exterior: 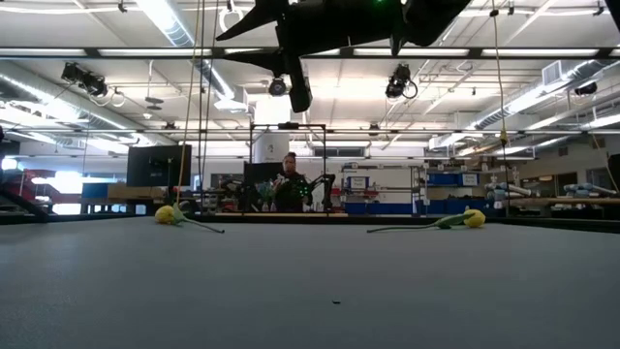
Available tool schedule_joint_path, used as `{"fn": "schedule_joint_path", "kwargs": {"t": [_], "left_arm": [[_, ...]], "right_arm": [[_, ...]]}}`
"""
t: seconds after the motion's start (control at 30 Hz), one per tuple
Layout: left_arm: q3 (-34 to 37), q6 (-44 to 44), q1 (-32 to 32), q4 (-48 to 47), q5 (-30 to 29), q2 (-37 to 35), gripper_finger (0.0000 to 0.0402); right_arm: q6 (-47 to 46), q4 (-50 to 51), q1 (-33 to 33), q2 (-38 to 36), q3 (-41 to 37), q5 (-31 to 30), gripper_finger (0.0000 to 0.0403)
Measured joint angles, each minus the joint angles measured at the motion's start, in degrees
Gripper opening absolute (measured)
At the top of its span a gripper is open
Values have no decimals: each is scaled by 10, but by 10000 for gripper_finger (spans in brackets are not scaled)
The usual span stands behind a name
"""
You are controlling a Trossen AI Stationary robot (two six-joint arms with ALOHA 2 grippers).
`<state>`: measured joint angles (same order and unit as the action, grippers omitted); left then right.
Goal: Sort flowers into vase by color
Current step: Put the red flowers into the transparent vase
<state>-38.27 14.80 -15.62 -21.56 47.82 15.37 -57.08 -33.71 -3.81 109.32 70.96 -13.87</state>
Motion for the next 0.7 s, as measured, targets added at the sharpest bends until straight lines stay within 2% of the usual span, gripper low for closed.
{"fn": "schedule_joint_path", "kwargs": {"t": [0.17,0.27,0.57,0.7], "left_arm": [[3,-6,0,-15,11,0,6],[3,9,0,-35,10,0,21],[3,90,0,-25,10,0,129],[-4,100,0,-26,9,0,177]], "right_arm": [[-6,0,-1,0,0,7,100],[-9,10,-1,0,0,11,101],[-21,33,3,0,0,25,104],[-30,40,6,0,0,37,104]]}}
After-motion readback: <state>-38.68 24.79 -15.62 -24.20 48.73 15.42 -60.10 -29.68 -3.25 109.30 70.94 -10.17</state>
